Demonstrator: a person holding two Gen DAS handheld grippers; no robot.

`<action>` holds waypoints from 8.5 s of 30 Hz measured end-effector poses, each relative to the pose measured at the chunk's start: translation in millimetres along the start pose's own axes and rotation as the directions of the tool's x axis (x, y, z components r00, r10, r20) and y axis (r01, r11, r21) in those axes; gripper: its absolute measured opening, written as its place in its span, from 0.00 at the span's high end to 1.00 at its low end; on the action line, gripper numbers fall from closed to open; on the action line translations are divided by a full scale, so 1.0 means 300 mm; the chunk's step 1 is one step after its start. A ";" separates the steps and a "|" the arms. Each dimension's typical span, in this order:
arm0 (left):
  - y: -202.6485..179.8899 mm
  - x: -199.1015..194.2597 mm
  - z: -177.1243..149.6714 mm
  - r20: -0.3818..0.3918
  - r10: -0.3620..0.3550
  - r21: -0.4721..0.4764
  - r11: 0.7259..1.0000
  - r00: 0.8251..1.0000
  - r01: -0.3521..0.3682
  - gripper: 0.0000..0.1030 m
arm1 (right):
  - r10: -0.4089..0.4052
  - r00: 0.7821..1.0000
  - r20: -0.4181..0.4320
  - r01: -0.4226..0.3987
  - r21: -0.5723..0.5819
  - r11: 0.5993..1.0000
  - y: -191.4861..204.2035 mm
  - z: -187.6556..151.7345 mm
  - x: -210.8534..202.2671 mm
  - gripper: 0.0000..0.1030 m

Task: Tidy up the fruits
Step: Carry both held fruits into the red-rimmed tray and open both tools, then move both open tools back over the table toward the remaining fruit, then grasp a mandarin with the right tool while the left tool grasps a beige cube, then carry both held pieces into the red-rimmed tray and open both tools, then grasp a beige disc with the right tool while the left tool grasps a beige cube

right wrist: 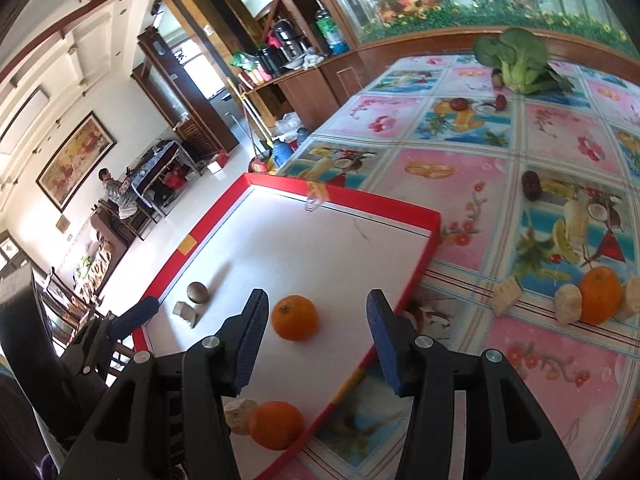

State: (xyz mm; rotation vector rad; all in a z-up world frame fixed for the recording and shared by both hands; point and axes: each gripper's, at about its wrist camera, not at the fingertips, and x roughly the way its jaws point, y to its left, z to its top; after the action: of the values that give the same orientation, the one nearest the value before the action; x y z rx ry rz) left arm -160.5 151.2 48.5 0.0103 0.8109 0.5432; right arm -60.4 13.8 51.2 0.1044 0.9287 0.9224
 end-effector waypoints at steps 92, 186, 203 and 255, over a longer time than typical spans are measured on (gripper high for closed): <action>-0.571 0.111 0.175 -0.204 -0.380 0.354 0.830 0.902 0.430 0.37 | -0.115 0.985 -0.126 0.149 0.309 0.939 -0.529 0.070 -0.181 0.65; 0.277 0.030 -0.071 0.060 -0.231 -0.084 0.968 0.971 0.235 0.84 | 0.013 1.000 -0.006 -0.014 -0.242 0.970 0.203 -0.066 0.145 0.68; 0.238 0.056 -0.063 0.019 -0.198 -0.095 0.975 0.980 0.199 0.48 | 0.053 0.998 -0.041 -0.062 -0.283 0.957 0.237 -0.101 0.118 0.53; -0.627 0.011 0.169 -0.086 -0.380 0.266 0.882 0.921 0.389 0.23 | -0.239 0.971 0.031 0.233 0.134 0.963 -0.538 0.088 -0.302 0.53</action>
State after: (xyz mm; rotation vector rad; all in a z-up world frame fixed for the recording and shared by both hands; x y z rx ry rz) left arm -37.7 0.2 41.6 0.0977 0.8880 0.0491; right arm 38.1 -145.2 53.6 0.1223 0.9348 0.6365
